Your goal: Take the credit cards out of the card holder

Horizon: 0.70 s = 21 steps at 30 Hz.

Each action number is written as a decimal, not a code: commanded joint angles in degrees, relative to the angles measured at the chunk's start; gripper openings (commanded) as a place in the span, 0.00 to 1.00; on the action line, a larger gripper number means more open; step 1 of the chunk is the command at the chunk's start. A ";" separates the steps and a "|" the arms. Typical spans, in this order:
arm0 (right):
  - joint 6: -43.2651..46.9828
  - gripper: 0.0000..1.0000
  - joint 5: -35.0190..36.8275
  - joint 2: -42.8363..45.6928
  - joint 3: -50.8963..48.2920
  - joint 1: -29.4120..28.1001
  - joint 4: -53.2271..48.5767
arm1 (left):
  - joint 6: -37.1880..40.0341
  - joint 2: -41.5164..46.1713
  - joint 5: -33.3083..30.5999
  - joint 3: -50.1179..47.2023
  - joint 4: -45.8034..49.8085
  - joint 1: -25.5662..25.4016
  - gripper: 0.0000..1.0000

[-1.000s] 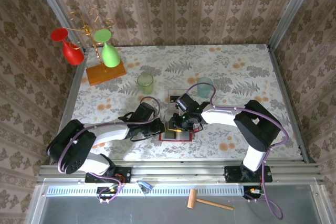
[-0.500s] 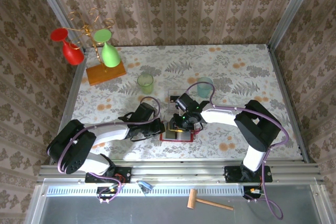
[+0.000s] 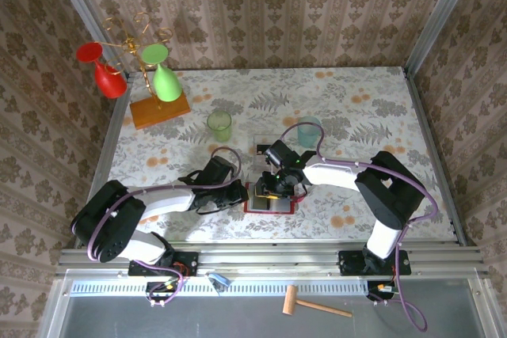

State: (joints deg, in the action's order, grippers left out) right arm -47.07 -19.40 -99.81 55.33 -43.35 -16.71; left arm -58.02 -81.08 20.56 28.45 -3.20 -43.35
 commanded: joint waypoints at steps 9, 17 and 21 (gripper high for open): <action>1.14 0.40 3.57 2.01 1.06 -0.13 -4.85 | 0.21 -1.14 0.10 -2.24 -0.67 0.23 0.11; 0.31 0.39 2.63 1.37 -0.22 -0.10 -3.02 | 0.25 -1.18 0.08 -2.40 -0.64 0.22 0.10; 0.53 0.39 3.56 1.48 -0.24 -0.15 -4.10 | 0.12 -1.18 0.05 -2.52 -0.56 0.22 0.11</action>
State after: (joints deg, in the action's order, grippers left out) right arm -46.63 -18.13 -99.13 55.79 -43.35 -18.48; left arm -58.04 -81.41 20.75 27.05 -5.19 -43.35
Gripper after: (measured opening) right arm 0.392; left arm 0.106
